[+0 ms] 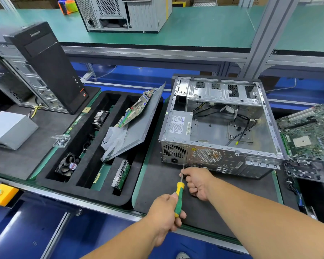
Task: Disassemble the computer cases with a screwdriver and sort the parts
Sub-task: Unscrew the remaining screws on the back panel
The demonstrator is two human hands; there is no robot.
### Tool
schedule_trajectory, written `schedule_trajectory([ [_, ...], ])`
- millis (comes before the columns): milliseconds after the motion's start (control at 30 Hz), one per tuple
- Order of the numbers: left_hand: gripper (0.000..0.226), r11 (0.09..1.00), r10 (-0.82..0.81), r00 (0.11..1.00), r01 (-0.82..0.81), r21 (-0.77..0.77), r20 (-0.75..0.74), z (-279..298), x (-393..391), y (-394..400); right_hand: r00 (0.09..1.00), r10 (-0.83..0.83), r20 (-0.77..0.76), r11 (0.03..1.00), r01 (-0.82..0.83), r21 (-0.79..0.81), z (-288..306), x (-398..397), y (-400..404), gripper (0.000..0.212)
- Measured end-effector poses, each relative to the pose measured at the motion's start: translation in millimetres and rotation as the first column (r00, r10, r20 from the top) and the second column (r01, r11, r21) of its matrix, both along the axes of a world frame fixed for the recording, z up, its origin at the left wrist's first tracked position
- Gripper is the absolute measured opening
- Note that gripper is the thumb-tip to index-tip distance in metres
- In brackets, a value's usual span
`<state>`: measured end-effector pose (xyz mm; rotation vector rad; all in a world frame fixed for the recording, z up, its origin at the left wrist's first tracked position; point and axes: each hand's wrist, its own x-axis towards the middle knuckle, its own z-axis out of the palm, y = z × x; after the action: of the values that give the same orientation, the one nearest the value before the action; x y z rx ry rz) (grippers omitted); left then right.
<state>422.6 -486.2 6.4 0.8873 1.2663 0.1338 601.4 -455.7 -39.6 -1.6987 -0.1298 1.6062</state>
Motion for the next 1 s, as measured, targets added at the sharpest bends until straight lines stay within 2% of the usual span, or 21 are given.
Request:
schedule_trajectory([
  [133, 0.028, 0.998, 0.002, 0.999, 0.001, 0.067, -0.044, -1.4, -2.7, 0.1, 1.000, 0.007, -0.004, 1.000, -0.007, -0.002, -0.7, -0.6, -0.3, 0.021],
  [300, 0.024, 0.968, 0.009, 0.992, 0.023, 0.251, -0.124, -8.0, -3.3, -2.0, 1.000, 0.004, 0.004, 1.000, -0.004, -0.009, 0.0, -2.0, 0.0, 0.023],
  [467, 0.035, 0.907, -0.027, 0.964, 0.135, 0.400, -0.264, -13.0, -3.4, -3.1, 1.000, -0.003, 0.022, 1.000, 0.004, -0.011, -1.4, -2.5, 0.4, 0.023],
  [600, 0.043, 0.883, -0.085, 0.952, 0.209, 0.421, -0.295, -14.9, -2.3, -4.4, 0.999, -0.008, 0.042, 1.000, 0.008, -0.007, -4.1, -3.9, 1.1, 0.022],
  [1000, 0.037, 0.894, -0.124, 0.962, 0.214, 0.394, -0.241, -25.2, -7.8, -0.6, 0.994, -0.048, 0.101, 0.999, 0.047, 0.020, -0.1, -10.3, -4.3, 0.016],
])
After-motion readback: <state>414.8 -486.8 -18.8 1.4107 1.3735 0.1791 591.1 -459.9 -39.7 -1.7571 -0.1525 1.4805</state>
